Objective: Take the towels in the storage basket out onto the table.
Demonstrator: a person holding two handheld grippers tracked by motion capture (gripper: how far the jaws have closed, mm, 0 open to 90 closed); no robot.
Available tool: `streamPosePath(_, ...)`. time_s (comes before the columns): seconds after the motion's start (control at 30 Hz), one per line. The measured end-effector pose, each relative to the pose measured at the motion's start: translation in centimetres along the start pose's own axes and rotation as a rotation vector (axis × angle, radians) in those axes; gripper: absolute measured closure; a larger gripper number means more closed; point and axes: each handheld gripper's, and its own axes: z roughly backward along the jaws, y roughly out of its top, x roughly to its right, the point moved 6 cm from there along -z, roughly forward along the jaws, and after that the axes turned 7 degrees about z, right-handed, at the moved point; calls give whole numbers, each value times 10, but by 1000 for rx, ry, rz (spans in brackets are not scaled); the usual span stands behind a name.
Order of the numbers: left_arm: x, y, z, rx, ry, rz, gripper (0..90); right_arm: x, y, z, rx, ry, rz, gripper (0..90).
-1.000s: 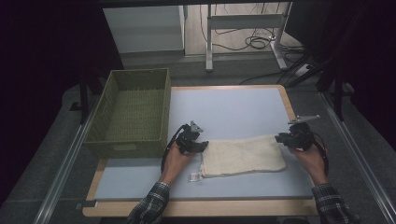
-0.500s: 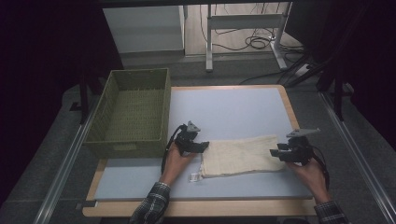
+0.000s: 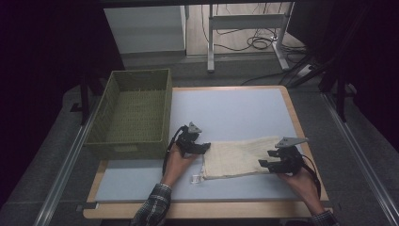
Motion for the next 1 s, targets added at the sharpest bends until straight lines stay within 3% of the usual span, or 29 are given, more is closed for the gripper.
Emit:
streamPosePath(0.27, 0, 0, 0, 0, 0, 0, 310, -22, 7, -16, -23, 110, 0, 396)
streamPosePath(0.57, 0, 0, 0, 1, 0, 0, 312, -56, 23, -33, -5, 145, 79, 429)
streamPosePath(0.8, 0, 0, 0, 1, 1, 3, 314, -87, 41, -54, 8, 230, 101, 429)
streamPosePath(1.0, 0, 0, 0, 0, 1, 3, 316, -117, 55, -70, 16, 286, 153, 534)
